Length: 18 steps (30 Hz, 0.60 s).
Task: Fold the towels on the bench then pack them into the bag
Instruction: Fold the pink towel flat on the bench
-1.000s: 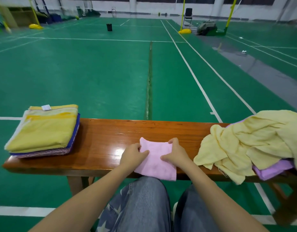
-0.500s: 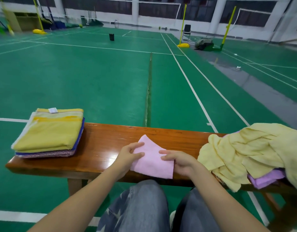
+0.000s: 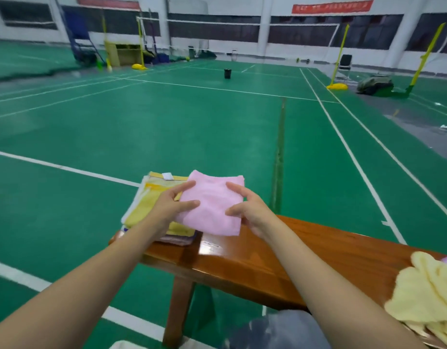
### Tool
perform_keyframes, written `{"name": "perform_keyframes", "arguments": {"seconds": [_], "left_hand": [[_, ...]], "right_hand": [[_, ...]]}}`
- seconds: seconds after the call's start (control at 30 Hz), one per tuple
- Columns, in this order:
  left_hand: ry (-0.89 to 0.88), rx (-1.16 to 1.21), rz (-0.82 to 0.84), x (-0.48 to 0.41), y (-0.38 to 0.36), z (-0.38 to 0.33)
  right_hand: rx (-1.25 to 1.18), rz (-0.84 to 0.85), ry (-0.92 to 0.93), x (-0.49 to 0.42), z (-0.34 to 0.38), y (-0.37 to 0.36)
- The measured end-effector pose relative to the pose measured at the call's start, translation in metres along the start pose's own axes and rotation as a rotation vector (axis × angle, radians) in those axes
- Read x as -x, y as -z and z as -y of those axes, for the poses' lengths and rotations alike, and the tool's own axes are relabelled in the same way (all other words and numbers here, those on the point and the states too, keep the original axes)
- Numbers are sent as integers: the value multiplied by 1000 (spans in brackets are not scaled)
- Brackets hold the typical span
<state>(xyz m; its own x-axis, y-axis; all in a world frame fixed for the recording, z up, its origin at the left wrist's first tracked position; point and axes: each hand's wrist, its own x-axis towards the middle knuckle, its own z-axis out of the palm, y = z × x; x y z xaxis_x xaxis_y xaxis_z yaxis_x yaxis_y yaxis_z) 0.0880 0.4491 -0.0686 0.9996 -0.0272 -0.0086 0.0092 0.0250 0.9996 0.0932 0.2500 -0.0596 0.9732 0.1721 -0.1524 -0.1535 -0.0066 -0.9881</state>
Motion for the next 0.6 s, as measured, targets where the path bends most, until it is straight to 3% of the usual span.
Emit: {"name": "perform_keyframes", "arguments": {"seconds": [0.33,0.43,0.5,0.6], "left_hand": [[73,-287,-27,-42,106,10],[20,-655,-92,-54,110,29],[-18,-937,-117,-57,108,44],[-40,-1097,-154,-58,105,56]], "right_hand": [[314,74,101,-73,-8,-87],[457,44,107,-85,-22,-93],[678,-41,125,-90,-32,-92],[800,-69,80,-88,-39,-83]]}}
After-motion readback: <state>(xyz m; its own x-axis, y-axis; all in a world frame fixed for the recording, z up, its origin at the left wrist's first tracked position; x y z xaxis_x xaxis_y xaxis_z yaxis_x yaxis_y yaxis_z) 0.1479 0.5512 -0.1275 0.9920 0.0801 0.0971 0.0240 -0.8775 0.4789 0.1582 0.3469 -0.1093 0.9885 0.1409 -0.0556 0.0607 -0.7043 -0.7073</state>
